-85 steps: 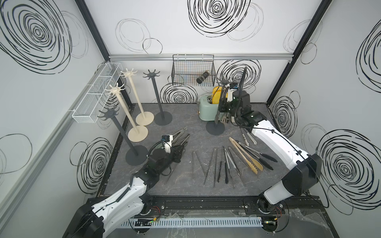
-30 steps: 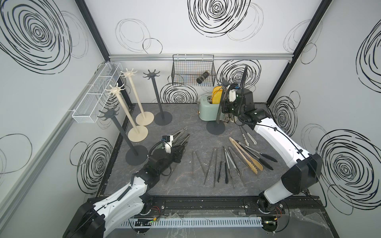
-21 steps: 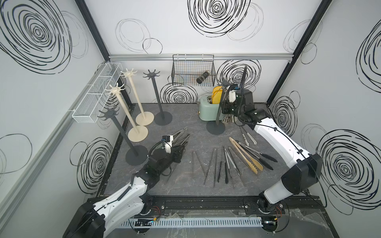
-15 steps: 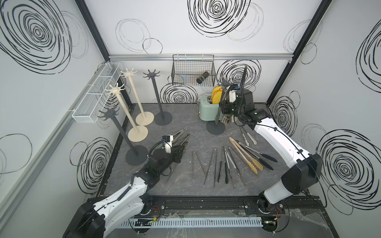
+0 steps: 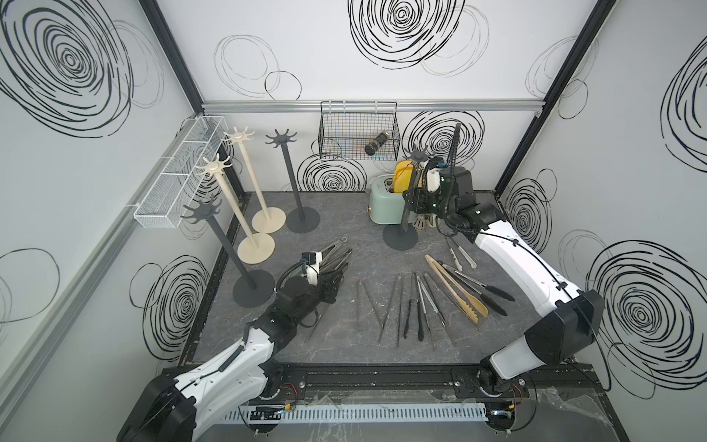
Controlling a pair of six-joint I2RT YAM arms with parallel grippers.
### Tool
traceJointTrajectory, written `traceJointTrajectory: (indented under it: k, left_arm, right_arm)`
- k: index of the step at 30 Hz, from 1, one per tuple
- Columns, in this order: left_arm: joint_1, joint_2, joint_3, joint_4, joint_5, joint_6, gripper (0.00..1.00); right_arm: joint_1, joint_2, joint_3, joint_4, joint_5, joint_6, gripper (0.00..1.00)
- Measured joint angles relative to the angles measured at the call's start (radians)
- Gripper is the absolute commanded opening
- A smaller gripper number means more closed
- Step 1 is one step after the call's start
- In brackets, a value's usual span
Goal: Hang food tongs on kitchen utensil racks
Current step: Hang the food tongs on the rack.
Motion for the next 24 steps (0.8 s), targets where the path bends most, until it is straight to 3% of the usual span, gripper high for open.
traceJointTrajectory:
  k: [17, 24]
  left_arm:
    - [0.0, 0.012, 0.0, 0.0, -0.005, 0.018, 0.31]
    - [0.008, 0.01, 0.056, -0.079, -0.091, 0.032, 0.34]
  right_arm:
    - [-0.006, -0.16, -0.092, -0.035, -0.063, -0.008, 0.69]
    - [-0.107, -0.347, -0.234, -0.036, -0.095, -0.026, 0.68]
